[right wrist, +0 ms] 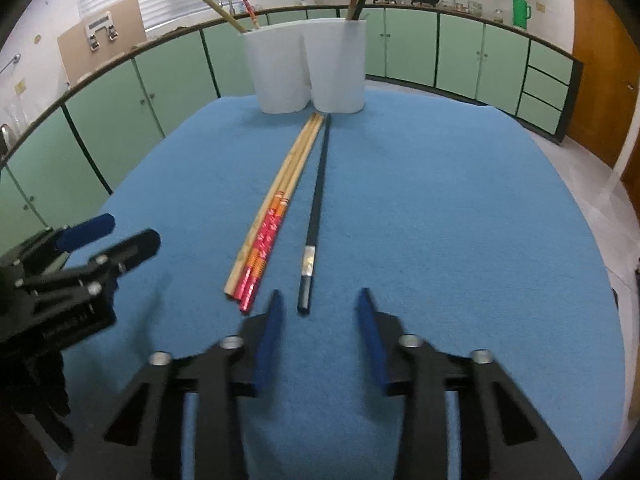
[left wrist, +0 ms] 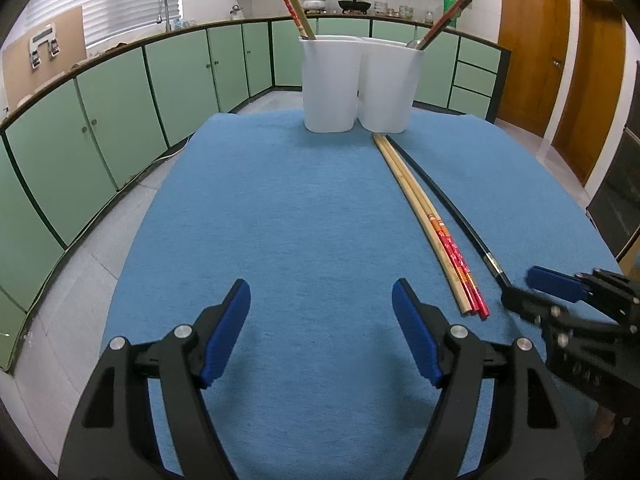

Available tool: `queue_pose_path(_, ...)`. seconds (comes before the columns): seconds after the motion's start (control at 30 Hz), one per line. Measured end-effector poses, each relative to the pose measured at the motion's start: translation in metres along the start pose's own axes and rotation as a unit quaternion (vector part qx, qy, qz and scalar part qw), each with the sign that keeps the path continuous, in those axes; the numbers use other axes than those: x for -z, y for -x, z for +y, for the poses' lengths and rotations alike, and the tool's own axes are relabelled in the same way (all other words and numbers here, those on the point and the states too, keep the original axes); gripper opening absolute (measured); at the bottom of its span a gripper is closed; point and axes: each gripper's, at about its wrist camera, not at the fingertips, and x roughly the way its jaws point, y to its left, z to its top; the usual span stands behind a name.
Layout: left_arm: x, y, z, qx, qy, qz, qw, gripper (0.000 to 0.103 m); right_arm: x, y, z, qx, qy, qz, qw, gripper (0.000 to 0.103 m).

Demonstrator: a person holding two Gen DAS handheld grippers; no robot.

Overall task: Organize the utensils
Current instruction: 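Move both tools back over the remaining chopsticks on the mat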

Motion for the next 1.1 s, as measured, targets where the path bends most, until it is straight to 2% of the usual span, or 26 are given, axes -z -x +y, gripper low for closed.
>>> queue_pose_path(0.07,0.0,0.0,-0.002,0.004,0.0,0.001,1.0,0.071,0.0,-0.002,0.002,-0.002,0.009,0.003,1.0,0.009)
queue_pose_path(0.1,0.0,0.0,-0.004,0.009,0.0,0.003,1.0,0.072,0.001,-0.002,0.003,-0.008,0.014,0.004,1.0,0.007)
queue_pose_path(0.43,-0.003,-0.005,-0.039,0.062,-0.008,0.018,0.9979,0.072,0.007,0.008,-0.012,0.005,0.008,-0.002,1.0,0.006)
queue_pose_path(0.67,0.001,-0.024,-0.056,0.042,-0.021,0.046,0.9978,0.072,0.011,0.008,-0.026,0.003,-0.005,-0.003,1.0,0.006)
queue_pose_path(1.1,0.003,-0.024,-0.036,0.025,0.003,0.054,0.9982,0.073,0.013,0.008,-0.03,-0.01,-0.006,-0.006,1.0,0.008)
